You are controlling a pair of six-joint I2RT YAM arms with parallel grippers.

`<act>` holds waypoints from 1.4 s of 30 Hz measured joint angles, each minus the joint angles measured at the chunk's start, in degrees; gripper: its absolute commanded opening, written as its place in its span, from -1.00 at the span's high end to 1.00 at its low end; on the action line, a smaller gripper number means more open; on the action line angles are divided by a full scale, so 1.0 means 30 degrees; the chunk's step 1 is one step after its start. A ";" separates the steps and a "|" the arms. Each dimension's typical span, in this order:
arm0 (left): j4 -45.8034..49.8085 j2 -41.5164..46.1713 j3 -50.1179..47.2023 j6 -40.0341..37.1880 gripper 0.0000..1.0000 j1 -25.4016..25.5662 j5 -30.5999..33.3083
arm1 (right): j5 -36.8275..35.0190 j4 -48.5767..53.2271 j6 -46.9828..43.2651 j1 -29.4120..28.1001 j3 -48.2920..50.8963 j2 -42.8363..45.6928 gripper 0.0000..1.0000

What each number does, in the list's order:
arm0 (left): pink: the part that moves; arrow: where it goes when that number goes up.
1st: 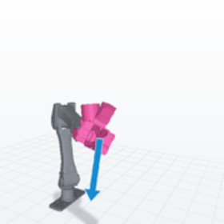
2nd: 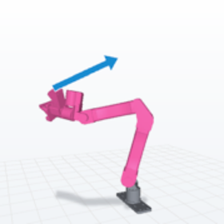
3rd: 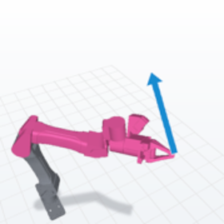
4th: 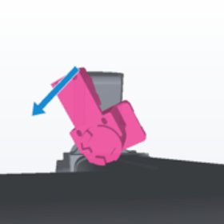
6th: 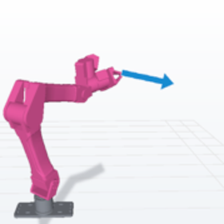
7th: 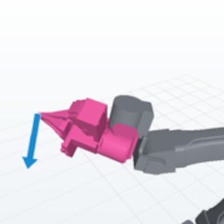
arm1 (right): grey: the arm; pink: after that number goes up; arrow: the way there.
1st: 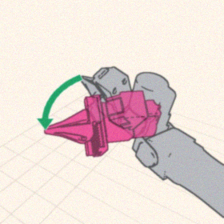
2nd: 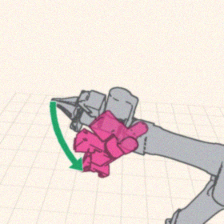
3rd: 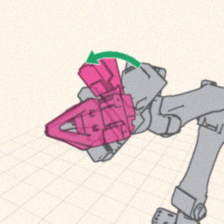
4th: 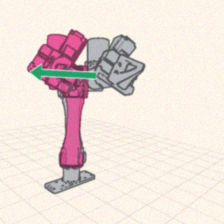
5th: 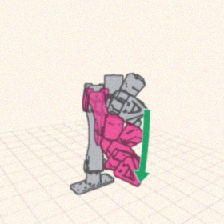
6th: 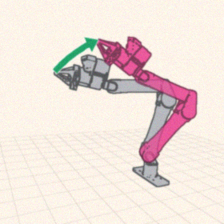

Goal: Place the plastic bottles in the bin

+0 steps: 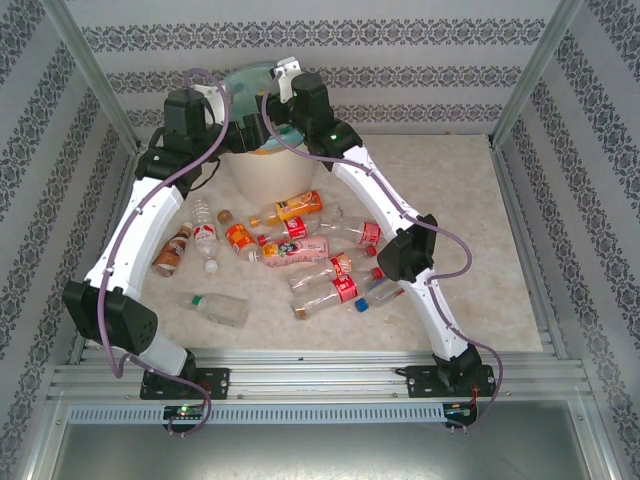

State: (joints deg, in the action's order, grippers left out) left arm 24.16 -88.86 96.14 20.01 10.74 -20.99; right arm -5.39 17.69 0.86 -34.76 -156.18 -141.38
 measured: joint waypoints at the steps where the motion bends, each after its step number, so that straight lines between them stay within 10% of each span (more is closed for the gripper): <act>1: 0.0000 0.0022 -0.0007 0.0000 -0.66 -0.0051 0.0007 | -0.0007 -0.0058 -0.0007 0.0000 0.0000 0.0007 -0.46; 26: 0.0889 0.1035 -0.0219 -0.0146 -0.52 -0.0481 -0.0372 | 0.0284 0.0984 0.0168 -0.0874 0.0750 0.3461 -0.39; 33: 0.2076 0.4765 -0.1603 -0.2514 -0.51 0.0903 0.0313 | 0.0940 0.1392 0.1093 -0.0874 0.9675 1.1570 -0.37; 42: 0.2841 0.7461 -0.5246 -0.6717 -0.52 0.7839 0.1996 | -0.0197 0.1603 0.3184 0.0255 2.4035 2.3081 -0.39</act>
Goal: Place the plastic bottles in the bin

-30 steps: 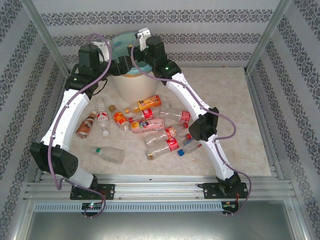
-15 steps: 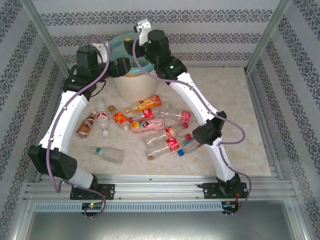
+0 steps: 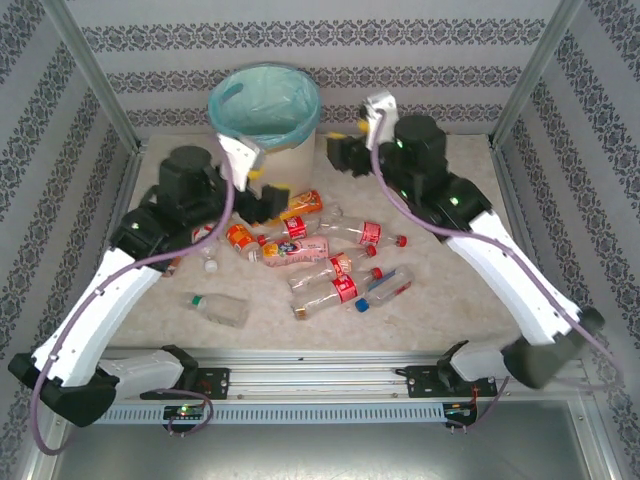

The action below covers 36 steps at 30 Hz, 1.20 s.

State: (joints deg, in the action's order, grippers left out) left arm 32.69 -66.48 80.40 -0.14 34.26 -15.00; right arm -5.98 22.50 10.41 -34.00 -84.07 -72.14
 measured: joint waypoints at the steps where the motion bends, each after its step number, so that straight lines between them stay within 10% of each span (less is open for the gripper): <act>1: -0.0007 -0.0095 -0.0525 -0.0291 -0.53 0.0619 0.0109 | -0.0430 0.0284 0.0503 0.0291 0.1209 0.0765 -0.42; 15: -0.5319 -0.1435 -0.8633 -0.1392 -0.64 0.5974 -0.0466 | -0.2936 0.5326 1.1096 0.0124 1.3814 0.6659 -0.50; 36: -0.9493 -0.1719 -1.2152 -0.3592 -0.74 0.8153 -0.0699 | -0.2769 0.2113 1.5584 0.2055 1.6859 0.2448 -0.52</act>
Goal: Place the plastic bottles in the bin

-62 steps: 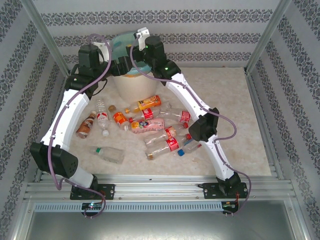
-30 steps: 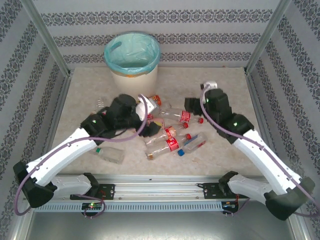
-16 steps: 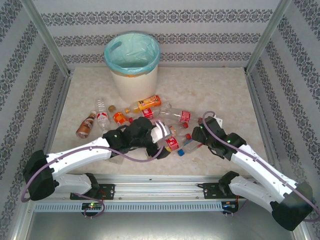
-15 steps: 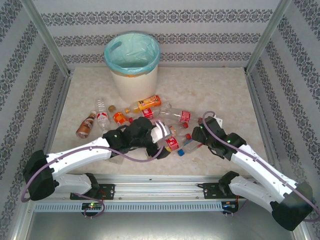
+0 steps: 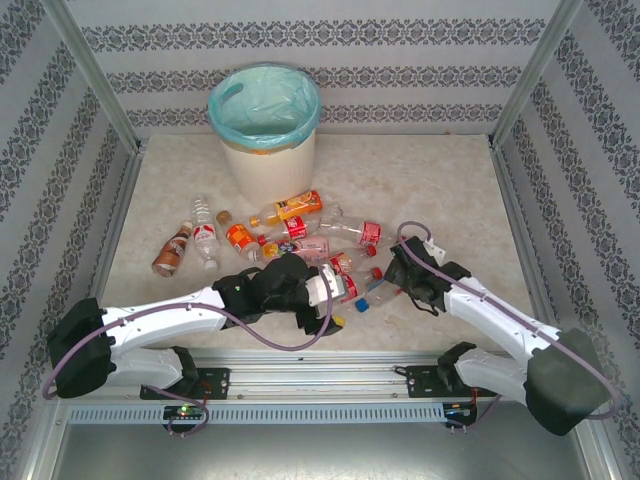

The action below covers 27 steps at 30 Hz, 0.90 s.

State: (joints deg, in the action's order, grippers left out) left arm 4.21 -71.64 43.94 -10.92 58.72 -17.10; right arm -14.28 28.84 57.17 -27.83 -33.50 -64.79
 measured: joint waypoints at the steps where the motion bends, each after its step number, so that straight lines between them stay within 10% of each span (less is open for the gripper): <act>1: 0.0000 0.0000 0.0000 -0.0036 -0.74 0.0022 0.0022 | 0.0124 -0.0284 0.0066 0.0087 0.0000 -0.0146 -0.52; 27: 0.0000 -0.0306 0.0000 -0.0299 -0.75 0.0189 0.0444 | 0.3840 -0.4000 0.2069 0.2419 0.2062 0.0080 -0.51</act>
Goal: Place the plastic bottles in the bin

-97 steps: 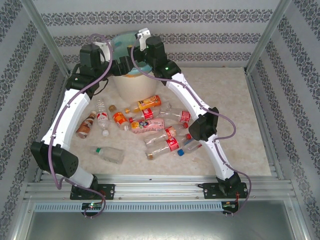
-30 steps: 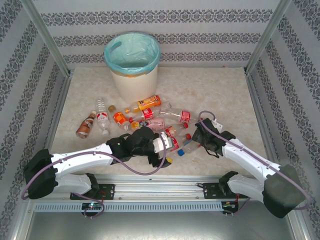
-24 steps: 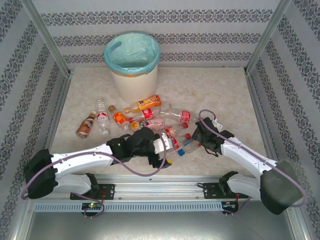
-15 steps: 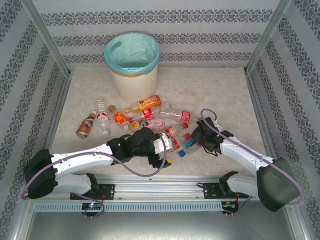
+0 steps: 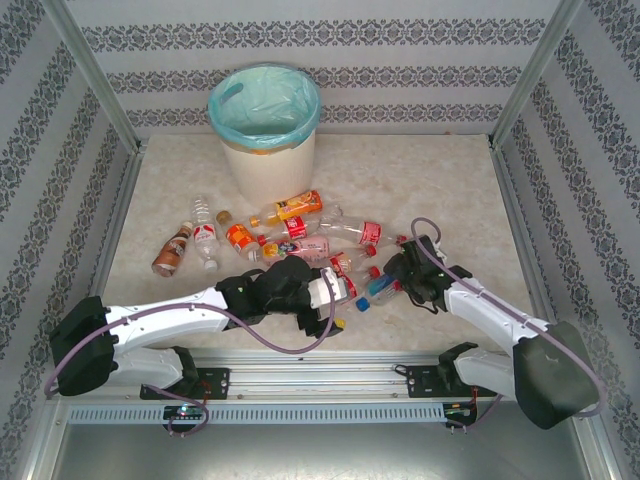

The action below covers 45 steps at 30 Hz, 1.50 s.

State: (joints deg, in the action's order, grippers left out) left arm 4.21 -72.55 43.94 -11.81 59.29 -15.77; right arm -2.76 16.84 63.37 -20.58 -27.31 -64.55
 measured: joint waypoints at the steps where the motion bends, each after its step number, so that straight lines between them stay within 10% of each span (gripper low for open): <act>1: -0.0007 0.0000 -0.0007 0.0000 -0.75 0.0000 0.0000 | 0.0109 0.0022 0.0058 0.0117 0.0131 0.0015 -0.53; 26: -0.0415 0.0867 0.0087 0.0561 -0.78 0.0007 0.1545 | -0.0153 0.3679 -0.0896 0.0831 0.0036 0.5013 -0.08; 36: 0.1566 0.1727 0.5202 0.1581 -0.80 -0.0627 0.4619 | -0.1537 0.7817 -0.4736 0.0554 -0.7759 0.5384 -0.01; 45: 0.5858 0.0080 1.2437 0.3810 -0.77 -0.6054 0.4459 | -0.3810 0.6951 -0.9493 -0.4488 -1.7420 -0.0911 -0.01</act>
State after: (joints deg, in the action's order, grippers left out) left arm 21.78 -72.31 81.25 -0.38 41.12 -2.39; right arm -14.20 37.69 34.89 -34.04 -79.57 -67.29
